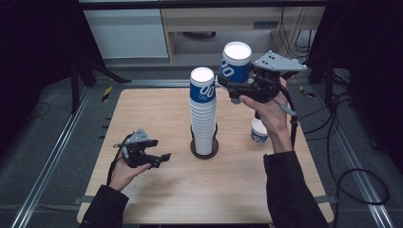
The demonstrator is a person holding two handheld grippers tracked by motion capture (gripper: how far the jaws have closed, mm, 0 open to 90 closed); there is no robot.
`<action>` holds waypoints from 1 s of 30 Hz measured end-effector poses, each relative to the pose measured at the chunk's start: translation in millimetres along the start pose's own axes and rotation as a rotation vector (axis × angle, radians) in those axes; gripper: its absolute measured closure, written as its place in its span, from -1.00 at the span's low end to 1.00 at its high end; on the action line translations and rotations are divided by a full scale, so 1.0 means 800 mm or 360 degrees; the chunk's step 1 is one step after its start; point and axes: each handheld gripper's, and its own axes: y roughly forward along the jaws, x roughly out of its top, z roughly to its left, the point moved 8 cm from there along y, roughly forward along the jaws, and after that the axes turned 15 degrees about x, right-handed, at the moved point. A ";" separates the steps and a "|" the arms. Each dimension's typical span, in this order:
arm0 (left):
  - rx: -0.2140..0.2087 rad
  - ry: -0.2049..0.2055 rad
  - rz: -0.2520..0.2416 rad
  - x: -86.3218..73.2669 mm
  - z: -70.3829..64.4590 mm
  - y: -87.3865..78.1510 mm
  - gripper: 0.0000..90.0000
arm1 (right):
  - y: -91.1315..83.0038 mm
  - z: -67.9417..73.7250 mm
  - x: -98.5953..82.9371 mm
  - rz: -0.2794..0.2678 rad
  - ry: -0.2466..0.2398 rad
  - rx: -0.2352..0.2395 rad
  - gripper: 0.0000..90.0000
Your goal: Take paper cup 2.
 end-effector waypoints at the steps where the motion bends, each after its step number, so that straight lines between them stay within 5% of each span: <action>1: -0.0001 -0.0002 -0.0001 0.000 0.000 0.000 -0.60 | -0.005 -0.002 -0.003 0.0003 -0.0002 -0.0012 -0.54; 12: -0.0001 0.0008 -0.0006 0.001 -0.002 -0.002 -0.60 | -0.047 -0.015 -0.057 0.0086 0.0045 -0.0062 -0.53; 30: -0.0025 0.0028 -0.0003 0.003 -0.007 -0.003 -0.59 | -0.067 -0.004 -0.142 0.0181 0.0105 0.0032 -0.53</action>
